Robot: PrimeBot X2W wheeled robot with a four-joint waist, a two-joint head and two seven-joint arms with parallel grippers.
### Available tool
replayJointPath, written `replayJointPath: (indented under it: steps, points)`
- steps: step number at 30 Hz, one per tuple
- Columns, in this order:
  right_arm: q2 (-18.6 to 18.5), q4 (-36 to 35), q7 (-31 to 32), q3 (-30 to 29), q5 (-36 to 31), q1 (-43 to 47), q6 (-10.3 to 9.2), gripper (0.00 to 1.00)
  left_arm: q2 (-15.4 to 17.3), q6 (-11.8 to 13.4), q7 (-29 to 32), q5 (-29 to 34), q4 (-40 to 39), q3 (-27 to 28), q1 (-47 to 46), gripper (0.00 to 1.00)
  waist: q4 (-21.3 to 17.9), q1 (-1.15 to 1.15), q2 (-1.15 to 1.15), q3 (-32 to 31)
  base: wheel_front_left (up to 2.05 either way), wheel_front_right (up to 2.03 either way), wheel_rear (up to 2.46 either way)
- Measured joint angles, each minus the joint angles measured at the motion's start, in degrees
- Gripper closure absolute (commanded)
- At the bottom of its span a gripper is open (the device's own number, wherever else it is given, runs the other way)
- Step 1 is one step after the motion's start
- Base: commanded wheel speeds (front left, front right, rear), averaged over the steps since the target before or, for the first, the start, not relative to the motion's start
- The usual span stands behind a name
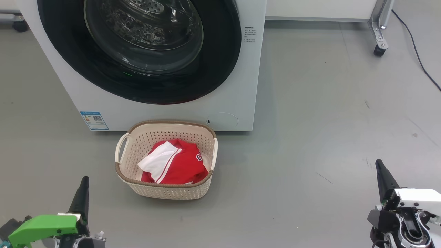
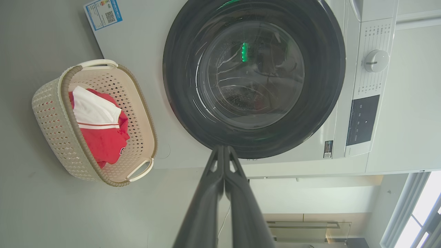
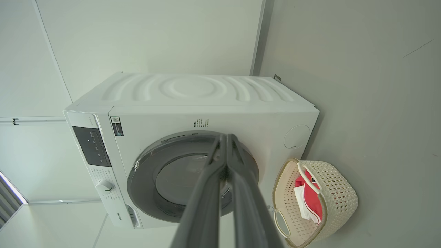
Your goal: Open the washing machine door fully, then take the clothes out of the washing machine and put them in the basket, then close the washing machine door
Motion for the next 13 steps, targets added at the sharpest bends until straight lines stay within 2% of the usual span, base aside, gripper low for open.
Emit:
replayJointPath:
  steps: [13]
  points:
    - [0.0,0.0,0.0,0.0,0.0,0.0,0.00,1.00,0.0,0.0,0.3,0.0,0.0,0.1,0.0,1.00,0.0,0.00,0.00,0.0,0.00,0.00,0.00]
